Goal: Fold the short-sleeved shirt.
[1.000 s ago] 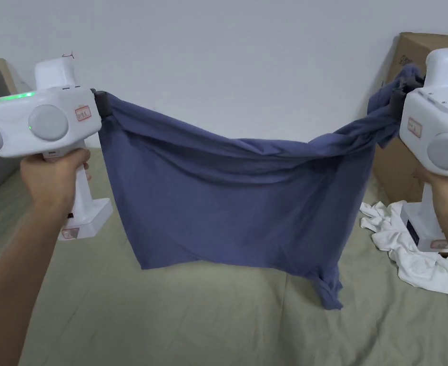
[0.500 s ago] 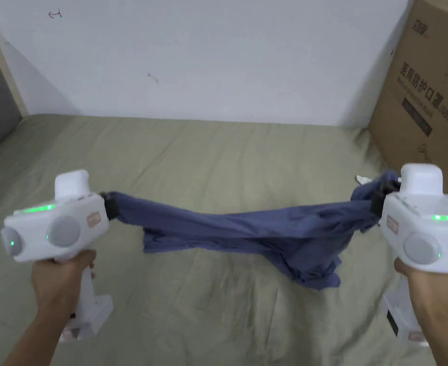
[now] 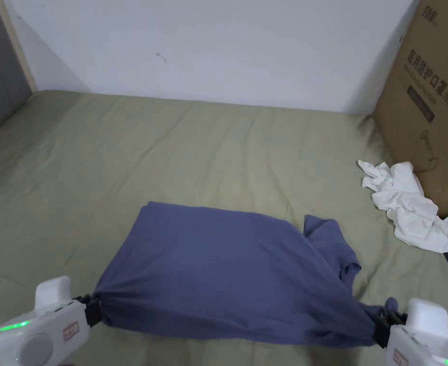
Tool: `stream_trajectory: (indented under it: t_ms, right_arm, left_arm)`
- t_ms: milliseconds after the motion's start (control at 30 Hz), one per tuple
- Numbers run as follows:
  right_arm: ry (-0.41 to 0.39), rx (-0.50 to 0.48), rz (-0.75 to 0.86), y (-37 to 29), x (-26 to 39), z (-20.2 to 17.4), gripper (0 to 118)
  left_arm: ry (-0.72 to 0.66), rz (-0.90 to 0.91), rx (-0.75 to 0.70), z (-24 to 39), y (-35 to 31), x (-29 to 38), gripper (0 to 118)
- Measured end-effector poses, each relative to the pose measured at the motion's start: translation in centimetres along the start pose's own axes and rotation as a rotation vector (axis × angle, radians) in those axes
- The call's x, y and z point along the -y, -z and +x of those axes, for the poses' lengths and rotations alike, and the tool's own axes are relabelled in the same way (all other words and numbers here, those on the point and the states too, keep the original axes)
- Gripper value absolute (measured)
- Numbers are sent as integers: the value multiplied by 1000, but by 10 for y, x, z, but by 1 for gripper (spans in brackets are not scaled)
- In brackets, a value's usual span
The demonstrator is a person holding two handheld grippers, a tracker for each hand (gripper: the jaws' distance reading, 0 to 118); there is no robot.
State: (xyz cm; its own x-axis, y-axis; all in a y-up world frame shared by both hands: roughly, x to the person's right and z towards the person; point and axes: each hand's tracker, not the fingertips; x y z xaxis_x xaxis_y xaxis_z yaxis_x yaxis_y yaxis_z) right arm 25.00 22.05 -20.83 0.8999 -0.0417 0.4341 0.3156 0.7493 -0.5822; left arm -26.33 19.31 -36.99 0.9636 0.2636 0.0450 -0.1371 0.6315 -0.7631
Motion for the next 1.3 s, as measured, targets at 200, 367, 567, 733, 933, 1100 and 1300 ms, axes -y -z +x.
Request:
stream_trajectory:
  t_ms: [200, 367, 567, 733, 933, 1100, 1300]
  right_arm:
    - [36, 6, -51, -34, 44, 17, 13]
    - [35, 8, -99, -57, 74, 26, 13]
    - [80, 27, -248, -44, 97, 31, 13]
    - [131, 44, -313, -21, 100, 31, 13]
    - [122, 44, -344, -21, 90, 33, 48]
    - [94, 10, -195, -50, 61, 32, 107]
    - [100, -48, 53, -95, 6, 26, 113]
  left_arm:
    - [-21, -10, -24, -24, -39, 39, 8]
    - [-38, -36, -68, -42, -65, 67, 8]
    - [11, -96, -119, -47, -63, 81, 7]
    - [46, -180, -176, -41, -39, 85, 8]
    - [-14, -207, -180, -39, -38, 82, 42]
    - [-114, -129, -96, -31, -59, 67, 112]
    - [-103, 77, 36, 0, -96, 28, 116]
